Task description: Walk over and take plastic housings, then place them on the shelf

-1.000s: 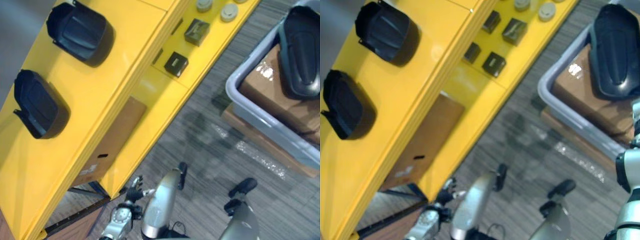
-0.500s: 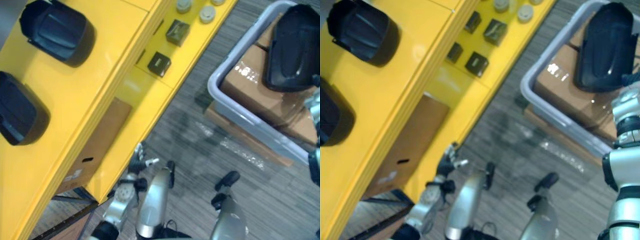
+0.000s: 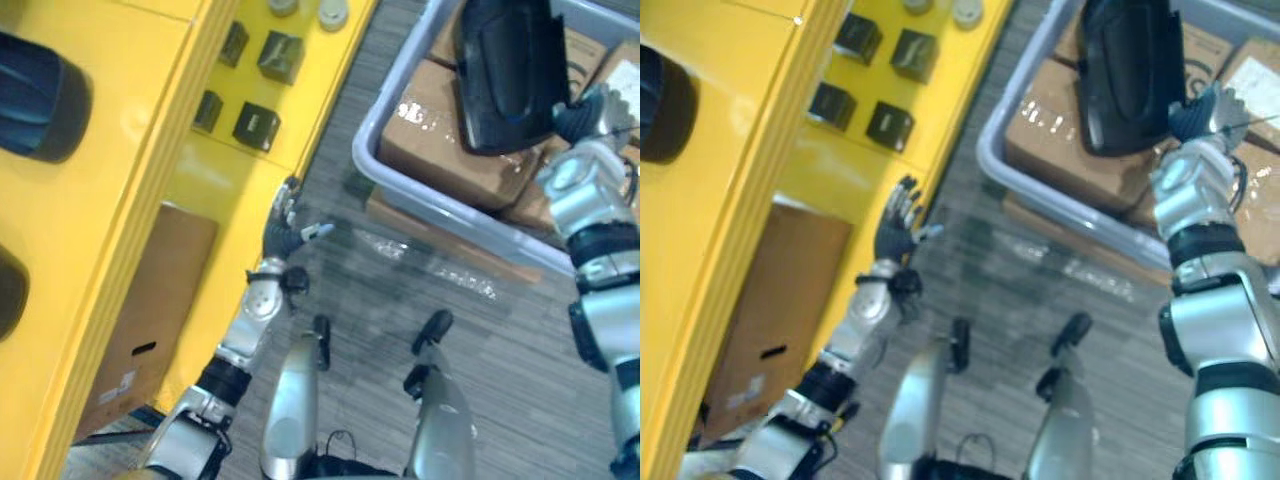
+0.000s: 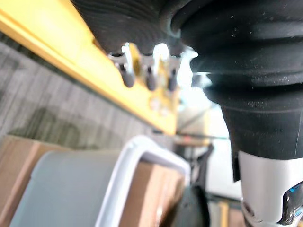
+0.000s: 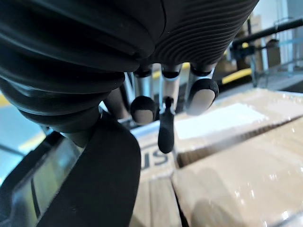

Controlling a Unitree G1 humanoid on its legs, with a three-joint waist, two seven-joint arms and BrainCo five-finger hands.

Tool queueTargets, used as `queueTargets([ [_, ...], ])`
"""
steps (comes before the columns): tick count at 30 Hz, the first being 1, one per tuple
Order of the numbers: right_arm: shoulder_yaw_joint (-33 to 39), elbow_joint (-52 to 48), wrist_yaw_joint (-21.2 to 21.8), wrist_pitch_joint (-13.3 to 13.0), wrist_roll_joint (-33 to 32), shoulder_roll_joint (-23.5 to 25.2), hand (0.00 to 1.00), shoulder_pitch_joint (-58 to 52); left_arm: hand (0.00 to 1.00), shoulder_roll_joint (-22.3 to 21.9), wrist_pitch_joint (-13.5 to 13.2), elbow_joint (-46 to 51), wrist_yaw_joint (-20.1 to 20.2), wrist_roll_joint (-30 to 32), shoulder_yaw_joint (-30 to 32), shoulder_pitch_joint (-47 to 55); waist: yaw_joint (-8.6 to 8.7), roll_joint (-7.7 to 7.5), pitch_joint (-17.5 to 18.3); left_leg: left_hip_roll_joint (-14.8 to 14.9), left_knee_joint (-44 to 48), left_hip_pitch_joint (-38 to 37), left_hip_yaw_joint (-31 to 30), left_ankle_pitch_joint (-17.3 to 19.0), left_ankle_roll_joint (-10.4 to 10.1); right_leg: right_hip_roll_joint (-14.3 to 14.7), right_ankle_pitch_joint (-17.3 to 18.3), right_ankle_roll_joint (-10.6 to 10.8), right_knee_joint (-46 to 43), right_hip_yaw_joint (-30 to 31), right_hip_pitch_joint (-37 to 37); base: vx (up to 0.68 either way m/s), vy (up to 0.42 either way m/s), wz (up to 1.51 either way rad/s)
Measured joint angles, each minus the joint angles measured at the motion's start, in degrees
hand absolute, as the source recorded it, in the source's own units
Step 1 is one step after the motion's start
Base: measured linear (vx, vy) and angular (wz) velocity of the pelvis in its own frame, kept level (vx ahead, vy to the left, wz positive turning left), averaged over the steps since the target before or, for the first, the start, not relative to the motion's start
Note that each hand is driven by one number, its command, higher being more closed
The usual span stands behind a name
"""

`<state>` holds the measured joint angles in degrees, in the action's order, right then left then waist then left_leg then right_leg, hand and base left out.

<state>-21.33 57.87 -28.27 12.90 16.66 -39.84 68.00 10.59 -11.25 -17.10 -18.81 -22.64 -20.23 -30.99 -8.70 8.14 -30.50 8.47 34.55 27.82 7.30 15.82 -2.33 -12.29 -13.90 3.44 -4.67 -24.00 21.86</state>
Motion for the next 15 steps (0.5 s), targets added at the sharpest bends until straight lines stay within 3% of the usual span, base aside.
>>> queueTargets([
  [3,0.64,-0.91,-2.19,-1.51,1.35,1.2,1.0,0.42,0.0,-0.63,2.23,-5.74,-1.18,-2.3,0.02,-6.75,0.23,-0.94,-0.25,0.24,0.33,0.67,1.18,0.0,0.0,0.14,-0.61,-0.32,0.03,1.1,1.34,-0.09,0.06,-0.17],
  [6,0.95,-1.16,-4.2,-2.81,2.31,3.15,1.0,1.43,0.0,-1.21,3.92,-10.84,-1.73,-3.98,0.36,-13.05,1.92,-1.56,-0.37,0.33,0.98,1.68,1.52,0.0,0.0,0.22,-1.1,-0.28,0.09,1.88,2.37,-0.09,0.064,-0.1],
  [10,1.08,-1.27,-8.24,-4.47,2.91,5.4,1.0,2.9,0.0,-2.34,5.16,-16.14,-4.13,-4.07,0.5,-19.41,3.6,-2.99,-0.46,0.68,1.38,2.37,2.79,0.01,0.01,0.61,-2.0,-0.71,0.54,3.43,3.87,-0.1,0.052,-0.18],
  [15,1.11,-1.59,-11.13,-5.54,4.5,6.58,1.0,3.39,0.0,-2.89,5.51,-18.6,-5.47,-6.09,1.37,-21.1,5.84,-3.16,-0.46,0.91,1.51,2.37,3.04,0.03,-0.02,0.92,-2.22,-0.88,0.62,3.96,4.13,-0.1,0.034,-0.08],
])
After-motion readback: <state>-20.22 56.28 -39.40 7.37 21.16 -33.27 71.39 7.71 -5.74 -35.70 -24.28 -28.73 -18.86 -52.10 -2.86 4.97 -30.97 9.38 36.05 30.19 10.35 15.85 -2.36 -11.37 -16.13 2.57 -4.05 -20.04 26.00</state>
